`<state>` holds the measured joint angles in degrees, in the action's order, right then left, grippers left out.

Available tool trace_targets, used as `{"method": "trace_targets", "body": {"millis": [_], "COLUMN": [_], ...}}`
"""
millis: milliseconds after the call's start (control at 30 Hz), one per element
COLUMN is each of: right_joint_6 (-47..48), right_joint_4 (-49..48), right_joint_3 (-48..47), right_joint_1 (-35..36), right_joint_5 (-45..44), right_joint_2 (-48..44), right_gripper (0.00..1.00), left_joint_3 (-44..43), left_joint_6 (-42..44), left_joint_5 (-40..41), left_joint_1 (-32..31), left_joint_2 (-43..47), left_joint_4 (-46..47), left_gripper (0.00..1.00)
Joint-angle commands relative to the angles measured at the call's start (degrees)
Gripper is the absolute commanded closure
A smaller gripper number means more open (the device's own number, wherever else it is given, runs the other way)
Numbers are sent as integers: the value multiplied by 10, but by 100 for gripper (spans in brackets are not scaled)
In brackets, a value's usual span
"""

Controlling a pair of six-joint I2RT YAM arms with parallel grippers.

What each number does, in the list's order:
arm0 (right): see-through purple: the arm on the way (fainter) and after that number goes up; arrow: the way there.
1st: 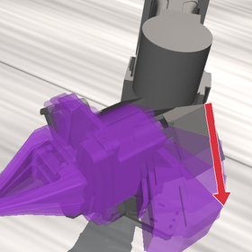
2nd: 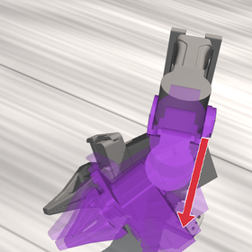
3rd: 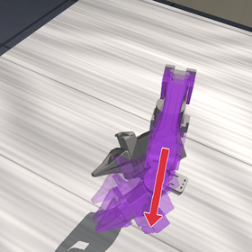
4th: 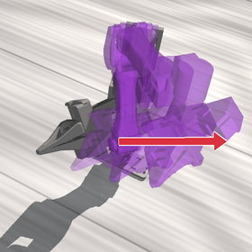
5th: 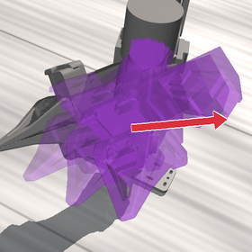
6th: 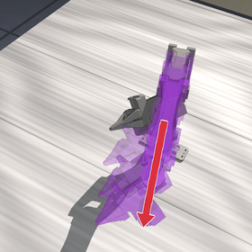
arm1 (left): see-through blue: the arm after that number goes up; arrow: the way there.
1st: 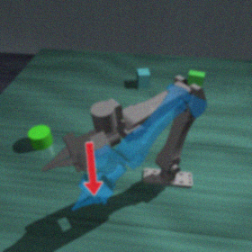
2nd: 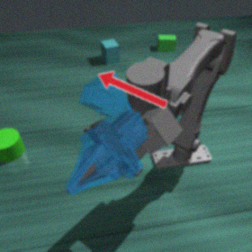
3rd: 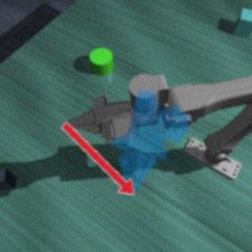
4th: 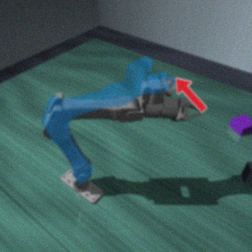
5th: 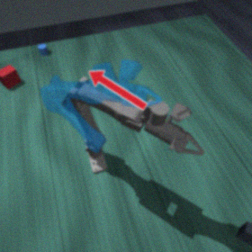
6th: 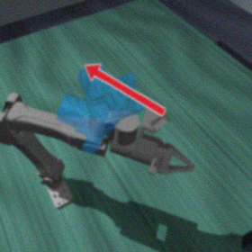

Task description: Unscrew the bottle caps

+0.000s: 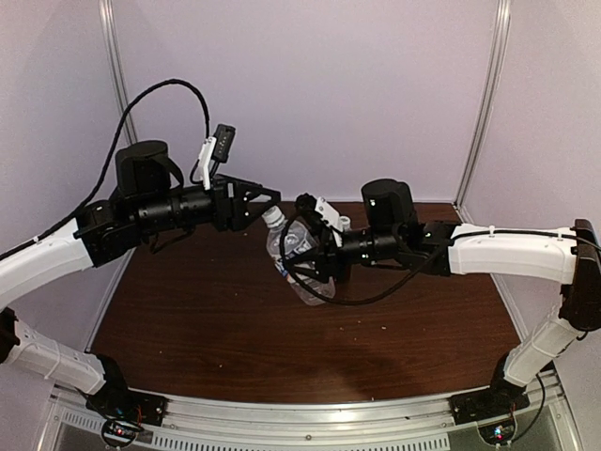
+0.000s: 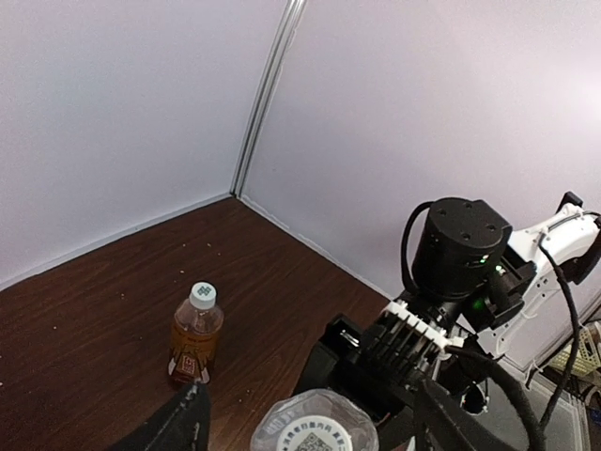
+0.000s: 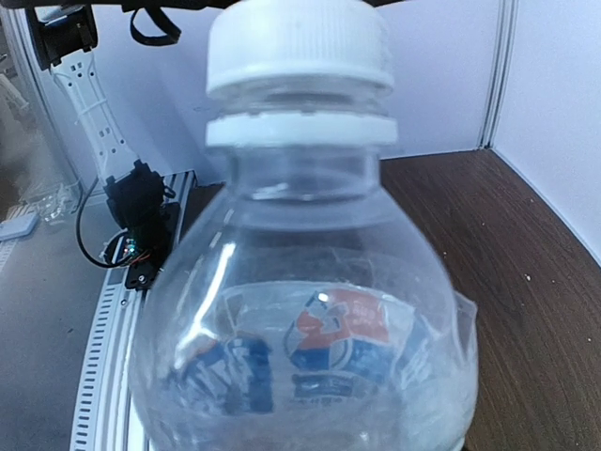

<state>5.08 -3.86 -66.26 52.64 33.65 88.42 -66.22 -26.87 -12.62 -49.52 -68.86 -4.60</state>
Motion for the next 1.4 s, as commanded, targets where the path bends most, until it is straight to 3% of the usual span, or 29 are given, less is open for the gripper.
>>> {"method": "trace_targets", "body": {"millis": [0,233,467,1000,1367], "right_joint_6": [19,27,15,-11,-21], "right_joint_4": [9,30,32,3,-11], "right_joint_3": [-3,-23,-40,-38,-33], "right_joint_1": [1,1,1,-6,-11], "right_joint_5": [80,220,294,324,328], "right_joint_2": [-14,1,16,17,14], "right_gripper": [53,52,52,53,53], "left_joint_3": [4,3,14,34,38], "left_joint_6": [58,121,143,137,139], "left_joint_5": [-83,-258,-325,-373,-370], "left_joint_1": [13,23,23,23,24], "left_joint_2": [15,16,10,0,1], "left_joint_4": [16,24,42,76,76], "left_gripper": [23,21,23,50,57]}}
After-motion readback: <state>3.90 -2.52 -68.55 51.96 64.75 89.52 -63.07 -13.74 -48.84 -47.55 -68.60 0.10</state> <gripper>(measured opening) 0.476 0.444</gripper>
